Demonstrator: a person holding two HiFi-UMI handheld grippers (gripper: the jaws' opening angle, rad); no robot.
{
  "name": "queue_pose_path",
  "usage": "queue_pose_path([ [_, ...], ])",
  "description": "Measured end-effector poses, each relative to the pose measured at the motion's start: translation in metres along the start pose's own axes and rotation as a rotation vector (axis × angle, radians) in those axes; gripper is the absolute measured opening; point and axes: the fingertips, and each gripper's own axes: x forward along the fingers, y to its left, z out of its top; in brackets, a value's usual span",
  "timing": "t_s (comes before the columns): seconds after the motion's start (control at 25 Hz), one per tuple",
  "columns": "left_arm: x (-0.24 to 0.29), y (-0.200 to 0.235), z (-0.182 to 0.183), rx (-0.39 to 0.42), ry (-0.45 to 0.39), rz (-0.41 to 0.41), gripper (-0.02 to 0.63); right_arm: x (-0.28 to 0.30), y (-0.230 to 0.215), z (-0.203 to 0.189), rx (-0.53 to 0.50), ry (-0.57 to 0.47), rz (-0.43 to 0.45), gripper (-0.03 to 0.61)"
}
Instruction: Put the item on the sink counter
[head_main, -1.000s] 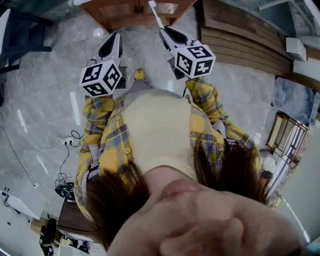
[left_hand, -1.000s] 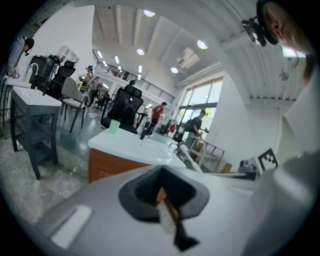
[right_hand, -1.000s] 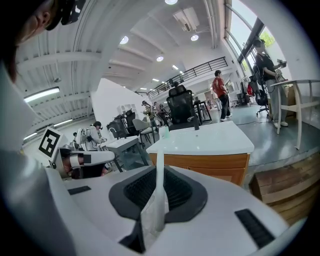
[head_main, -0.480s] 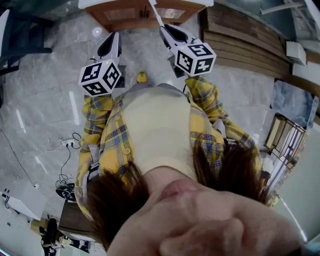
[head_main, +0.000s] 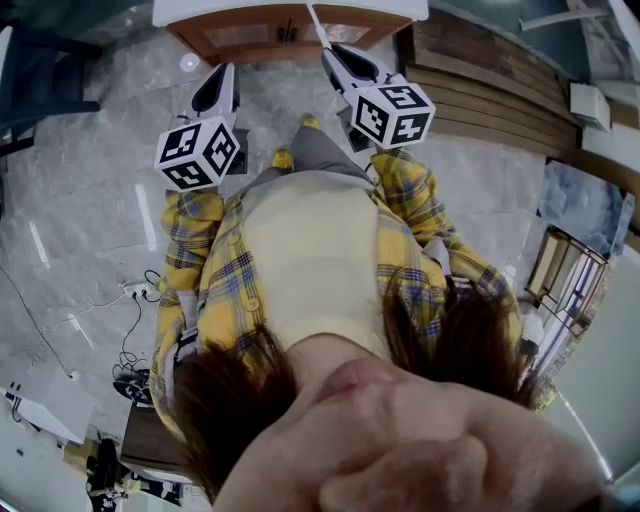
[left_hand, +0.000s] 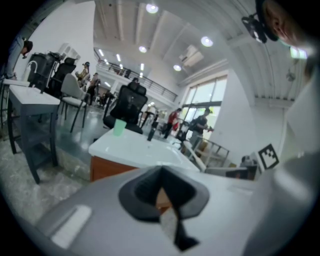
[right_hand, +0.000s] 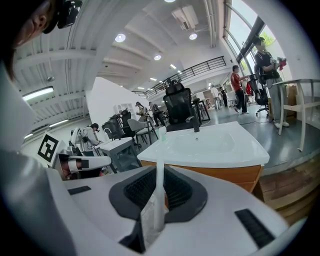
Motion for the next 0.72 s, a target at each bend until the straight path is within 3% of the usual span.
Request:
queue_pose_path([
  [0.72,0.114,-0.007,0.037,0.019,-0.007,0.031,0.005,0.063,-0.098,0.062,-0.013,0.006,0.03,0.049],
])
